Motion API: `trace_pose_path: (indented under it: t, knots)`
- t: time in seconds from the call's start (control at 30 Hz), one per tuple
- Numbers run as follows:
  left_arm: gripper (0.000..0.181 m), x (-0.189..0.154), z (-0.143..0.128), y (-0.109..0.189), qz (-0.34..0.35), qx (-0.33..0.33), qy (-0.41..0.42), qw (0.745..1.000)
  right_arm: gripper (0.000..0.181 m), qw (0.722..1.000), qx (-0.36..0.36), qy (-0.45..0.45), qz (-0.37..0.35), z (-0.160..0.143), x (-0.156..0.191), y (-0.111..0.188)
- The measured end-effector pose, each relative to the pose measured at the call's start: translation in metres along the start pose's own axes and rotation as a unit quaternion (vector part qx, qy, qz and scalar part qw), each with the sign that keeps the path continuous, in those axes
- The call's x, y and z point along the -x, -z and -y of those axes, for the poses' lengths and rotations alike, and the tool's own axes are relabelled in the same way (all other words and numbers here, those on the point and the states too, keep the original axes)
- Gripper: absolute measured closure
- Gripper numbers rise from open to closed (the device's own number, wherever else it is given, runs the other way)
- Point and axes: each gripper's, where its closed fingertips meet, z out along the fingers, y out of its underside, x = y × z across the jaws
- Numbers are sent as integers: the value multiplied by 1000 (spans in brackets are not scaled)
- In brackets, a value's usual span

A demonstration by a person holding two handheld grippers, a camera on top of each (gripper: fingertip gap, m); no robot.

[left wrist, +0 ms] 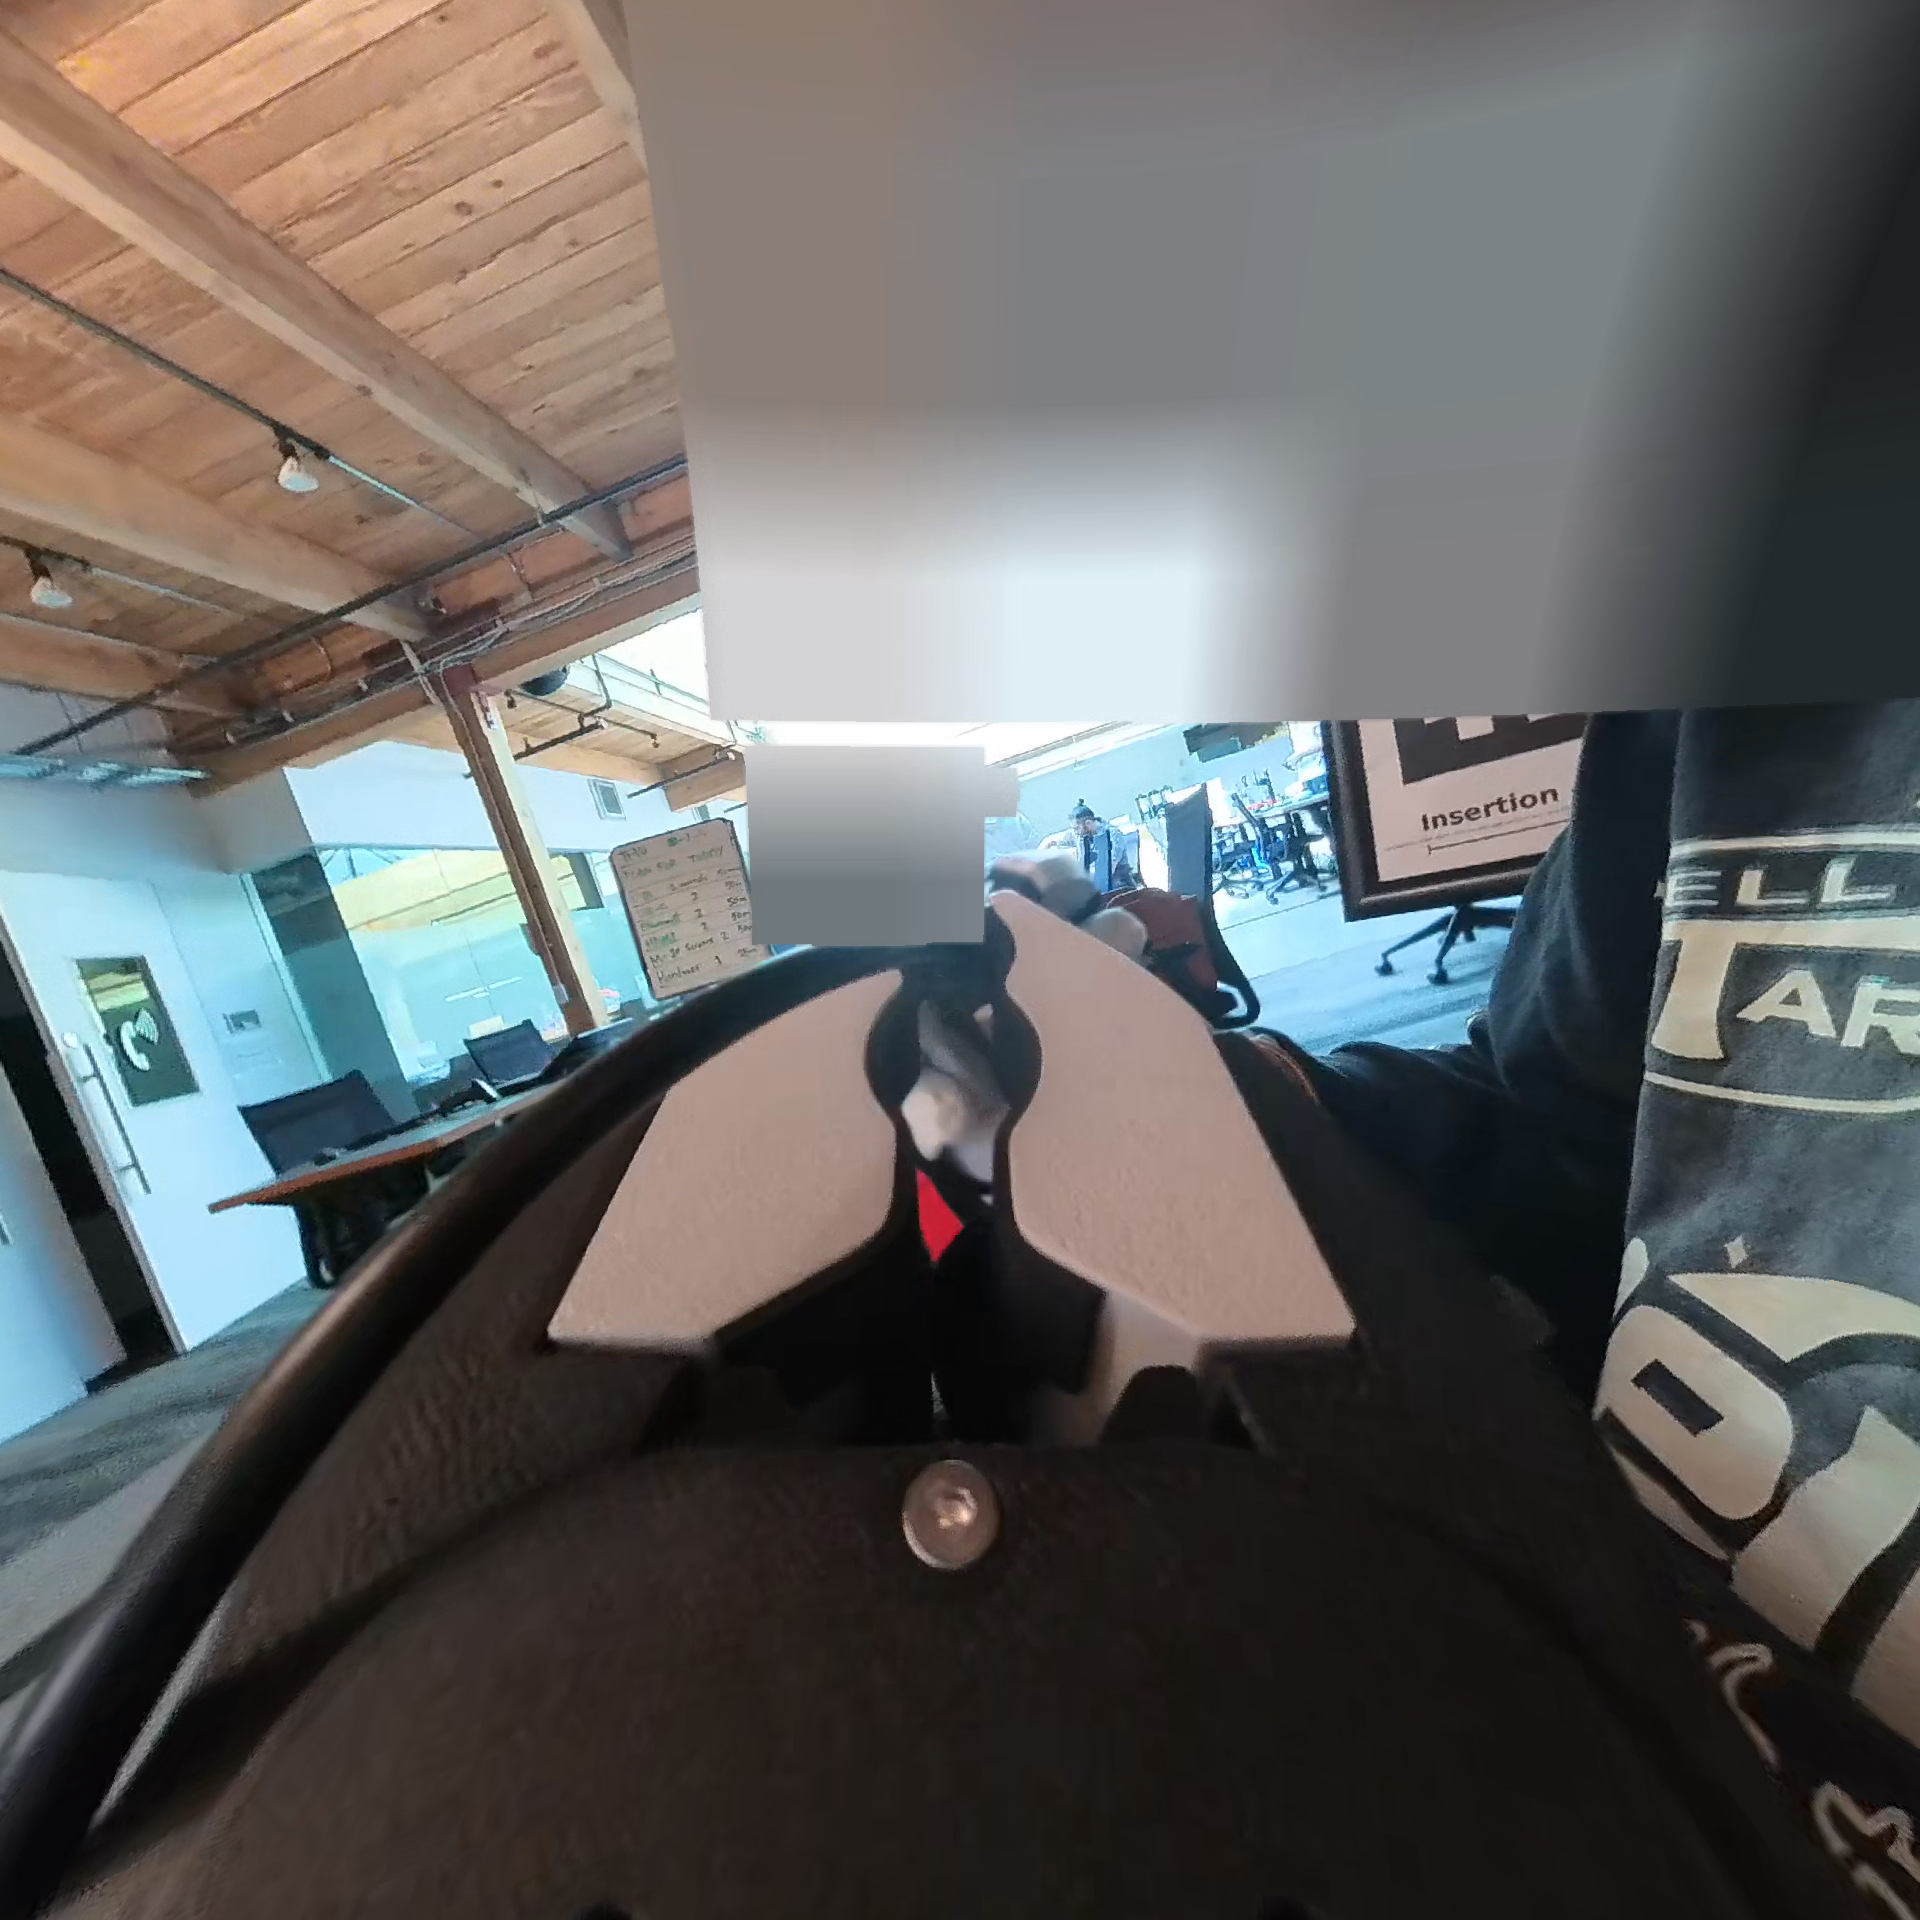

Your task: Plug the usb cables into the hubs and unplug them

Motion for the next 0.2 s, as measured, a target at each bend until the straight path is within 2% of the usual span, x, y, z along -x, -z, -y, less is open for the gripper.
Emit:
trace_pose_path:
  t: [0.03,0.13,0.2]
  knots:
    - [174,1,-1,1,6,-1,5,1000,151,1000,5,27,-10,0,1,0]
    - [174,-1,2,2,9,-18,9,1000,149,996,42,66,-42,-11,-5,-5]
    - [174,-4,1,0,1,-14,2,1000,165,999,32,29,-27,-13,-4,-10]
